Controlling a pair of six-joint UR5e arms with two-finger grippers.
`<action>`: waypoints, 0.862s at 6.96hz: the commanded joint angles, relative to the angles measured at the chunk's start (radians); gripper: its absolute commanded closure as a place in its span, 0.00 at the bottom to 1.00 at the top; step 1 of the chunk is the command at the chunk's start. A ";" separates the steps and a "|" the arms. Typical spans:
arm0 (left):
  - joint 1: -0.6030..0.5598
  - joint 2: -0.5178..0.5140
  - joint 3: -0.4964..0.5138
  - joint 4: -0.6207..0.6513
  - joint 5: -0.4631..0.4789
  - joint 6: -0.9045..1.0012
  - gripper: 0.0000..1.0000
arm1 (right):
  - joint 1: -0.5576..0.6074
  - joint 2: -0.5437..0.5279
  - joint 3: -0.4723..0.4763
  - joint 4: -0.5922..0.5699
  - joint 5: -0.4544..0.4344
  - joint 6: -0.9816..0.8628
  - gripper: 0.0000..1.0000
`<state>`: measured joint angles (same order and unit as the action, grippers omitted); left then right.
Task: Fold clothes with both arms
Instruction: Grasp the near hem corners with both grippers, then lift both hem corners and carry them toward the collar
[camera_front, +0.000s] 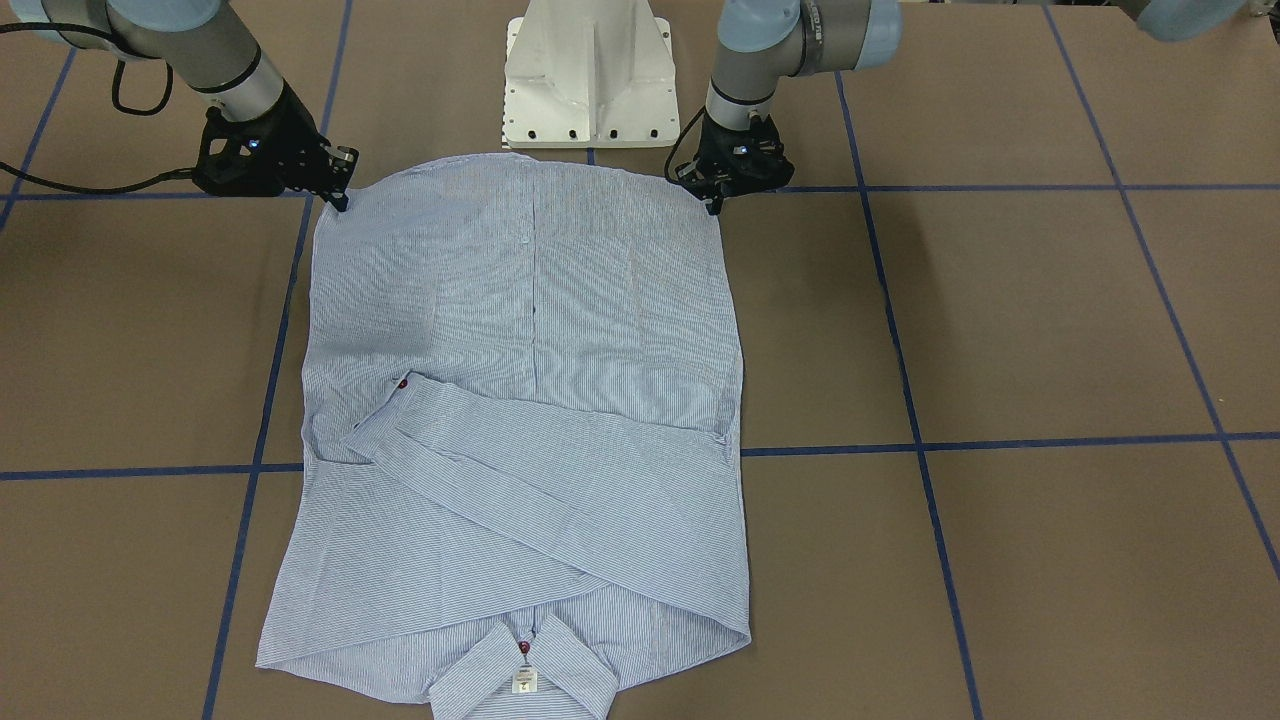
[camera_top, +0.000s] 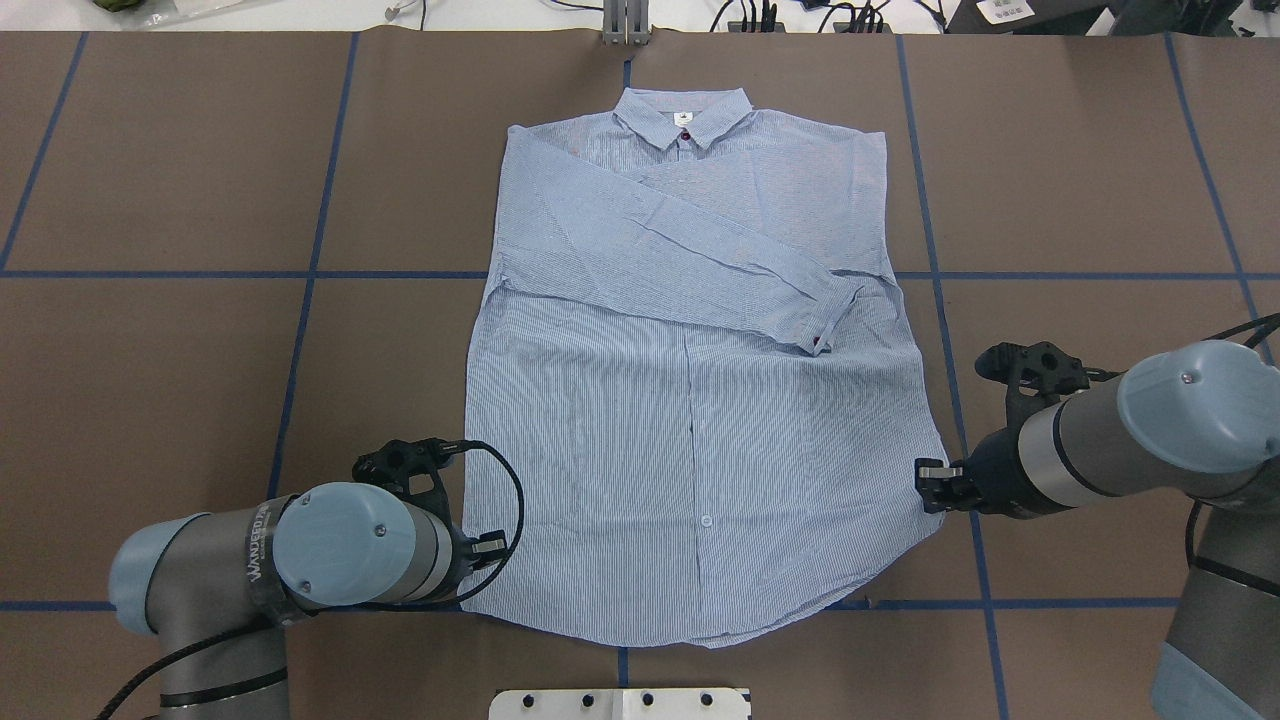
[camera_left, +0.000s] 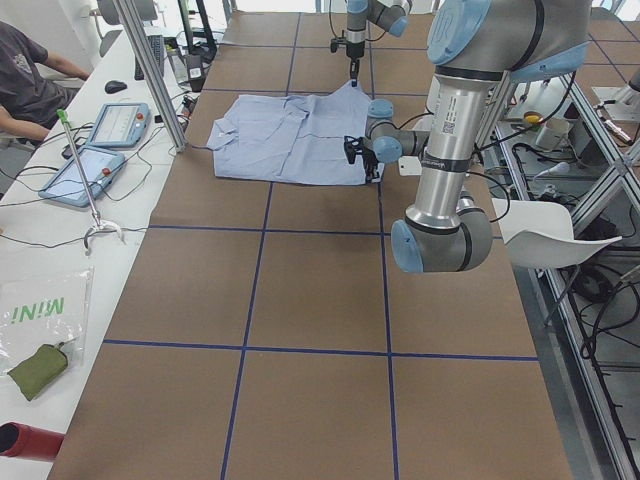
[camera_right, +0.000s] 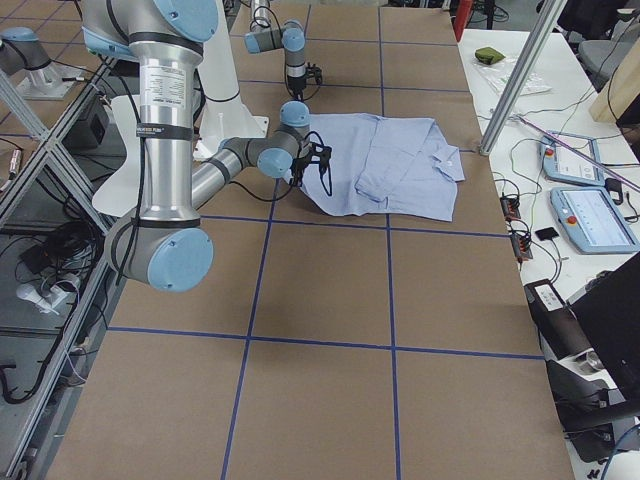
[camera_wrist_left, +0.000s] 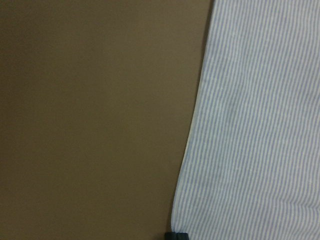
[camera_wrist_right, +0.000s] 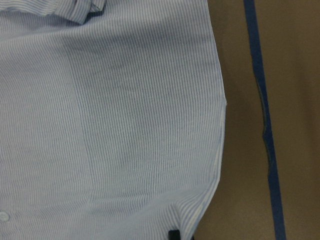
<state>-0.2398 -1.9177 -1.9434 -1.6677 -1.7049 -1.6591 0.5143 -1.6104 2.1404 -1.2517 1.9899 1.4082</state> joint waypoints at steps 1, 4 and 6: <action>-0.004 -0.007 -0.091 0.137 -0.002 0.010 1.00 | 0.035 0.013 0.003 0.000 0.041 0.000 1.00; -0.018 0.002 -0.262 0.306 -0.004 0.037 1.00 | 0.122 0.010 0.084 0.002 0.163 -0.002 1.00; -0.026 0.029 -0.308 0.342 -0.006 0.085 1.00 | 0.222 -0.003 0.107 0.003 0.292 -0.003 1.00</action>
<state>-0.2618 -1.9002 -2.2277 -1.3452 -1.7099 -1.5996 0.6839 -1.6070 2.2374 -1.2500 2.2105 1.4064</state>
